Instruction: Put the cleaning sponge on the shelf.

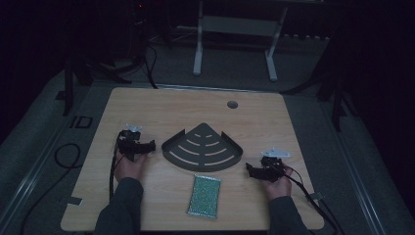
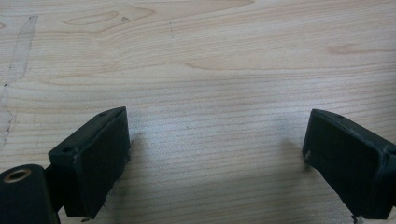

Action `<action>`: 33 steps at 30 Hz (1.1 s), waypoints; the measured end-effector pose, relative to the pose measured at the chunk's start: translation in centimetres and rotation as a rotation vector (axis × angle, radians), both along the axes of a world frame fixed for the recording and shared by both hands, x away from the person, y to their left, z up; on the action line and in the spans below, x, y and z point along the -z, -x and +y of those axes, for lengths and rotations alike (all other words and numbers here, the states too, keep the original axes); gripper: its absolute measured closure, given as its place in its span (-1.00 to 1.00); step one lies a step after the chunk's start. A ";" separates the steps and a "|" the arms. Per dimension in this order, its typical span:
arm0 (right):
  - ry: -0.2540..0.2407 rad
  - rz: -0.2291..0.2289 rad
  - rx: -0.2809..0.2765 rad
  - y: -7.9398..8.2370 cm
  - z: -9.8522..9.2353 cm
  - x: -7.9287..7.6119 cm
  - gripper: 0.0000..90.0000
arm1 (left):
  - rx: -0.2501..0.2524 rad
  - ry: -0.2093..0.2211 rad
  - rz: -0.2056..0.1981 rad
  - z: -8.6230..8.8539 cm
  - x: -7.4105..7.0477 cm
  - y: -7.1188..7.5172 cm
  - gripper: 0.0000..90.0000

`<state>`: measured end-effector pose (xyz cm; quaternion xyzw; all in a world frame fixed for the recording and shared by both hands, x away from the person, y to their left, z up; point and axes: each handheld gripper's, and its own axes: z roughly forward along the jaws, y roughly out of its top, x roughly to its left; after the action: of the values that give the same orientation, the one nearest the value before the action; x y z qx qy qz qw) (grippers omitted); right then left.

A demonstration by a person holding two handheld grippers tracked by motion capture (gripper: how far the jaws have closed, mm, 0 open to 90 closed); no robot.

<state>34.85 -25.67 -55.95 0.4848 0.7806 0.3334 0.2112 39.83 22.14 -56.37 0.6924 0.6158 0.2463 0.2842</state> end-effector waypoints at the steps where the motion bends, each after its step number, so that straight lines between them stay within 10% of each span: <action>1: 0.000 0.000 0.000 0.0 0.0 0.0 -0.62 | -0.001 0.000 0.000 0.0 0.0 0.0 -0.82; 9: -0.001 0.000 0.002 0.0 0.0 0.0 -0.61 | -0.002 0.000 0.000 0.0 0.0 0.0 -0.82; 12: 0.000 -0.017 -0.005 0.2 0.0 -0.2 -0.20 | -0.002 0.000 0.000 0.0 0.0 0.0 -0.82; 23: 0.005 -0.099 -0.085 2.3 0.9 -4.2 0.16 | -0.002 0.000 0.000 0.0 0.0 0.0 -0.82; 33: -0.006 -0.016 -0.240 3.1 2.1 -6.1 0.70 | -0.003 0.000 0.000 0.0 0.0 0.0 -0.82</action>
<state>31.76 -23.61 -49.80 0.3858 0.8302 0.3625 0.1743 39.81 22.10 -56.36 0.6916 0.6166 0.2468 0.2839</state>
